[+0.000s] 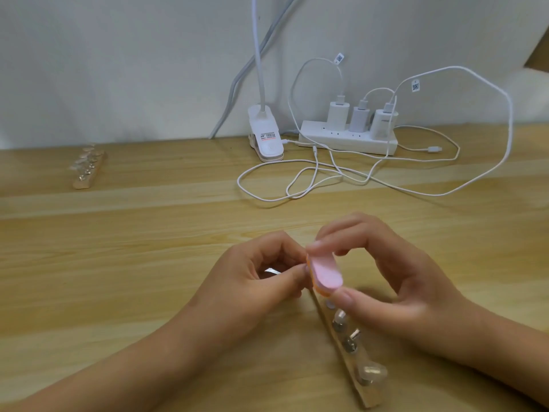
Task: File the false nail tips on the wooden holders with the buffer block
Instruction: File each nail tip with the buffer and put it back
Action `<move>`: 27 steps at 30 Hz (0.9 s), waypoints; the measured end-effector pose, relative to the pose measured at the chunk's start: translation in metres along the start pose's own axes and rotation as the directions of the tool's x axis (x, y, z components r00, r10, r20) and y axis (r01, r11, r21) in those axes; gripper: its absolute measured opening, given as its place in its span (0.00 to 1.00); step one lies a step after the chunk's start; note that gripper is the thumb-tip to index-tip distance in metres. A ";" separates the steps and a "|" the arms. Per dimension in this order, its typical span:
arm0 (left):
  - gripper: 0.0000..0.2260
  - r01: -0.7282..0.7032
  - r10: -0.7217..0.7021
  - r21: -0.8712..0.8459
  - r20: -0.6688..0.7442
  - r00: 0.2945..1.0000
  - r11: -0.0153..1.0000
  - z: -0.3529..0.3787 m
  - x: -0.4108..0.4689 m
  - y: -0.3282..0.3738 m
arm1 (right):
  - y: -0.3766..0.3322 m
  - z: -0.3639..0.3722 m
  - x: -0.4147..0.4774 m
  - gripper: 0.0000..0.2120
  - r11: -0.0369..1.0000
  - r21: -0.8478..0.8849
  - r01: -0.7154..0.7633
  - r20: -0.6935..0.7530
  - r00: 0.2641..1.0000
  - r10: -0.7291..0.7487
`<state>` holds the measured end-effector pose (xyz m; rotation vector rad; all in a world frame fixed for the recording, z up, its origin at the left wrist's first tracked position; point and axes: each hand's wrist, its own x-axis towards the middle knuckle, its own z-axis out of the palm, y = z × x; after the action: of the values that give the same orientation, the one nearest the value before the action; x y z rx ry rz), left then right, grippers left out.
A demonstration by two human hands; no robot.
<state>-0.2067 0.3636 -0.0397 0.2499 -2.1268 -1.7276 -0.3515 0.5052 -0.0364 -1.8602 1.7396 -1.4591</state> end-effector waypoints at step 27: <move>0.01 0.013 -0.015 -0.061 -0.046 0.999 0.998 0.000 -0.001 0.001 | 0.005 -0.004 0.005 0.14 0.991 0.062 -0.123 -0.067 0.990 0.127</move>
<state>-0.2061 0.3643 -0.0393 0.2856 -2.0414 -1.7736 -0.3585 0.5014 -0.0358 -1.6586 1.7899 -1.5272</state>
